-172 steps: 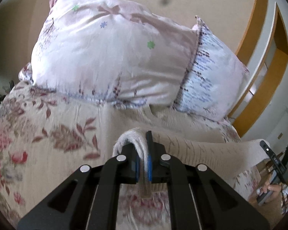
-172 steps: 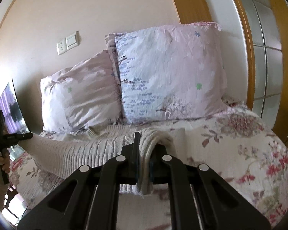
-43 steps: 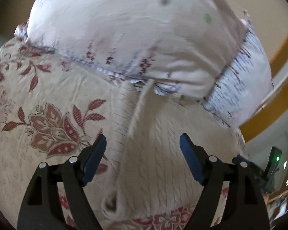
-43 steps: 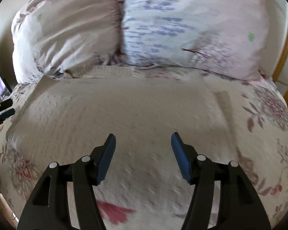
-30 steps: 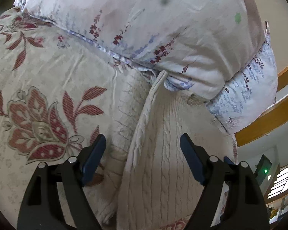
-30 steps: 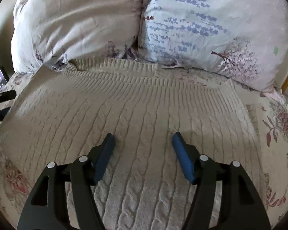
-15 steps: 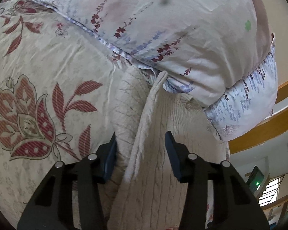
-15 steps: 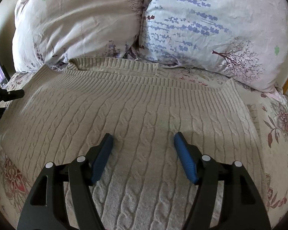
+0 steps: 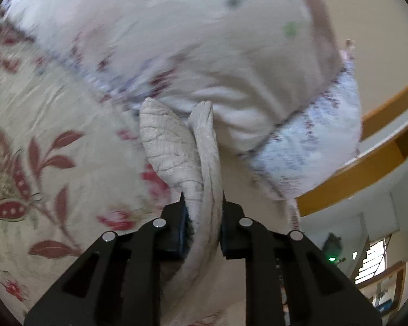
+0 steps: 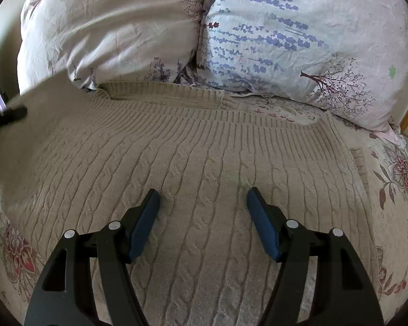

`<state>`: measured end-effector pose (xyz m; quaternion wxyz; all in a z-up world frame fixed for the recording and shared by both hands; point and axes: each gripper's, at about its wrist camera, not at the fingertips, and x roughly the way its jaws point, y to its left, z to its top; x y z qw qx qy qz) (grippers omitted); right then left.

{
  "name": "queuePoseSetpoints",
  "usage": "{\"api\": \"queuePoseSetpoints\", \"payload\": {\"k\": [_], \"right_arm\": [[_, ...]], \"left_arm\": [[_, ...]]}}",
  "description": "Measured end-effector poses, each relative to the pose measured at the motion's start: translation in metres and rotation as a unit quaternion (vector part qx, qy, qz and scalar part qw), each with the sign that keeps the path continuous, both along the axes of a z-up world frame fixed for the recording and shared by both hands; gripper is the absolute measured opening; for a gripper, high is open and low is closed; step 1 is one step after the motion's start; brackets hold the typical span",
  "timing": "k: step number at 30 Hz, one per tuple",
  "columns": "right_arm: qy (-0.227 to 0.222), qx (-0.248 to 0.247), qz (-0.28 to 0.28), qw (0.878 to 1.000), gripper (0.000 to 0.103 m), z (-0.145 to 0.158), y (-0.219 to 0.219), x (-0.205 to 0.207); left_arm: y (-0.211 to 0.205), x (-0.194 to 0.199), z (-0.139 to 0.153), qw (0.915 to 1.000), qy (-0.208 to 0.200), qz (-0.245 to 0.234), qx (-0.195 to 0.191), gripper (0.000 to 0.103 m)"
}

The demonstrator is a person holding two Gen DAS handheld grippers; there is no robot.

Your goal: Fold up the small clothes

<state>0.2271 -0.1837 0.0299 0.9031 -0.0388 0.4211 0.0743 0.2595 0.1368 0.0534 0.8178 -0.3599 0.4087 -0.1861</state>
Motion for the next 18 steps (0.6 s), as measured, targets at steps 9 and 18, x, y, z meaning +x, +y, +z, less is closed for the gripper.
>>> {"api": "queuePoseSetpoints", "payload": {"k": [9, 18], "right_arm": [[-0.021, 0.070, -0.025, 0.997, 0.069, 0.017, -0.047, -0.015], [-0.031, 0.108, -0.096, 0.989, 0.069, 0.022, -0.126, -0.036]], "left_arm": [[-0.077, 0.012, 0.058, 0.9965, -0.052, -0.050, -0.040, 0.016], [-0.166, 0.026, 0.070, 0.9911, -0.050, -0.111, -0.055, 0.015]]}}
